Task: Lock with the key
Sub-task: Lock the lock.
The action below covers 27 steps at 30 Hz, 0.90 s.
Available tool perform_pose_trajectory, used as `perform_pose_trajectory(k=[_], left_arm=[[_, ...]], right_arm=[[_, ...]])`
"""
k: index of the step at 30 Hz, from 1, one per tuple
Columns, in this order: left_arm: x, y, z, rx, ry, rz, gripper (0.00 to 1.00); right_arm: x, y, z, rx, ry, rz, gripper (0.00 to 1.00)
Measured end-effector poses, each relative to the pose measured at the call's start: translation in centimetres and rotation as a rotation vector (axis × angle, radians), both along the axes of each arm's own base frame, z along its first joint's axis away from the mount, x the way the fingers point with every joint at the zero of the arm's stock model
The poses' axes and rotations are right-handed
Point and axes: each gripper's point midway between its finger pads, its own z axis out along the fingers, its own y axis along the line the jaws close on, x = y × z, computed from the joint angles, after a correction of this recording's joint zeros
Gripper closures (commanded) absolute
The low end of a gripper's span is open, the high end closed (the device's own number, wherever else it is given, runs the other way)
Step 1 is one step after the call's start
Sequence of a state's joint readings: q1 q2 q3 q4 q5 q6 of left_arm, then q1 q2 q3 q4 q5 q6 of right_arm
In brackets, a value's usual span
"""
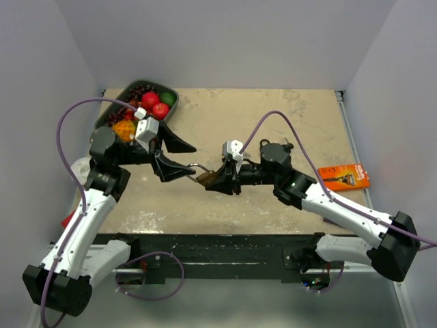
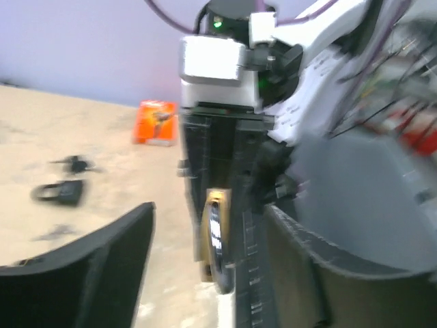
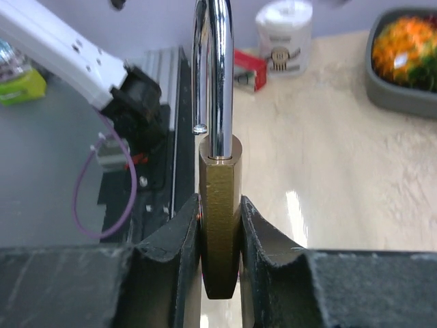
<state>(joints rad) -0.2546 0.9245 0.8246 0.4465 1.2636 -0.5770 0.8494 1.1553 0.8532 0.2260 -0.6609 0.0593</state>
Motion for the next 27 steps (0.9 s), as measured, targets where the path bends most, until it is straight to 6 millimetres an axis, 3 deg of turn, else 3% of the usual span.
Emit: perform_pose_trajectory(k=[3,6,10,13,20,27], left_arm=[[1.6,0.3,0.0,0.11,-0.145,0.046,0.08],[2.6,0.6,-1.2,0.216,-0.239,0.042,0.1],[2.4,0.6,-5.7,0.337,-0.205,-0.032,0.16],[1.2,-0.1,-7.7,0.387,-0.176,-0.096,0.21],[-1.3,-1.5,-8.7,0.402,-0.182,-0.166,0.49],[-0.5,-1.8,-8.5,0.404,-0.189,-0.136,0.54]], right_arm=[[-0.1,-0.7,-1.5,-0.082,0.015,-0.008,1.0],[-0.3,-1.3,-2.2,-0.154,0.024,0.0,1.0],[-0.4,-1.5,-2.4,-0.209,0.028,0.01,1.0],[-0.1,-1.4,-2.9,-0.245,0.029,0.018,1.0],[0.0,-1.5,-4.5,-0.31,0.048,0.034,1.0],[-0.2,-1.7,-4.9,-0.329,0.056,0.039,1.0]])
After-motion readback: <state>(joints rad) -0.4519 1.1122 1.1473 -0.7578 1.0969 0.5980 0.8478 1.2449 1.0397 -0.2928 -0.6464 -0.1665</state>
